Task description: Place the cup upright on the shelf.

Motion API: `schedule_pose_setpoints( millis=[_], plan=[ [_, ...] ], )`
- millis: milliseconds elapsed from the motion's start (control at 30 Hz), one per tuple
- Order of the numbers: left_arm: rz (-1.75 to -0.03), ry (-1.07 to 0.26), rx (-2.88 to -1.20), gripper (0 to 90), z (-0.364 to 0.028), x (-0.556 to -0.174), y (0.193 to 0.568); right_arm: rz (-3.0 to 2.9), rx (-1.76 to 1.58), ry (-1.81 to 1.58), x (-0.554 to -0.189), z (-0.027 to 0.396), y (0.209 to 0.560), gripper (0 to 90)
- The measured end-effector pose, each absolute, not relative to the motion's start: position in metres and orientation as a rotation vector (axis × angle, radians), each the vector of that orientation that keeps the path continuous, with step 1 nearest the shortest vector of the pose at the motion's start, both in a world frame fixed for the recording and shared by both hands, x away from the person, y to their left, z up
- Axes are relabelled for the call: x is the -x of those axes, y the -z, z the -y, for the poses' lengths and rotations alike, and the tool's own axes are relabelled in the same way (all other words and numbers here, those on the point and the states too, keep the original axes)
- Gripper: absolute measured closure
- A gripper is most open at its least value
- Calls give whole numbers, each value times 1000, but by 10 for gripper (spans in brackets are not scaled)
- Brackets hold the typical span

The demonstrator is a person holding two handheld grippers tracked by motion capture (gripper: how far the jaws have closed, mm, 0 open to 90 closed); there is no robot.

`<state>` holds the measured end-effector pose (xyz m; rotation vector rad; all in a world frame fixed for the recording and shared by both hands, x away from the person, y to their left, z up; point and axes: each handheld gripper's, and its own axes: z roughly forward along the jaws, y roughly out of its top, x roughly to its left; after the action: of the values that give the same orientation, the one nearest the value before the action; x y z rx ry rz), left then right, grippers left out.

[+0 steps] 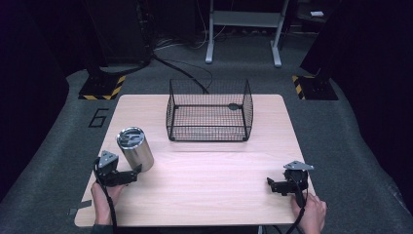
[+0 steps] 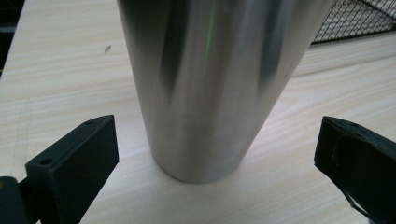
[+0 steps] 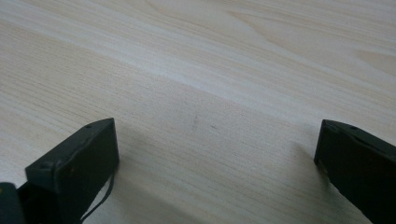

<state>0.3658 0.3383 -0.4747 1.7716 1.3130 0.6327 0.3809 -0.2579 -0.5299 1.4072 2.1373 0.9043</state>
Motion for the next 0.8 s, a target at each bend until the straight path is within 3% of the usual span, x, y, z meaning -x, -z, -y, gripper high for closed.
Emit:
schedule_pose_setpoints(
  millis=[800],
  plan=[
    [-1257, -686, -1717, 0, -337, -390, 445, -2140, -1390, -902, -381, 259, 530, 0]
  ],
)
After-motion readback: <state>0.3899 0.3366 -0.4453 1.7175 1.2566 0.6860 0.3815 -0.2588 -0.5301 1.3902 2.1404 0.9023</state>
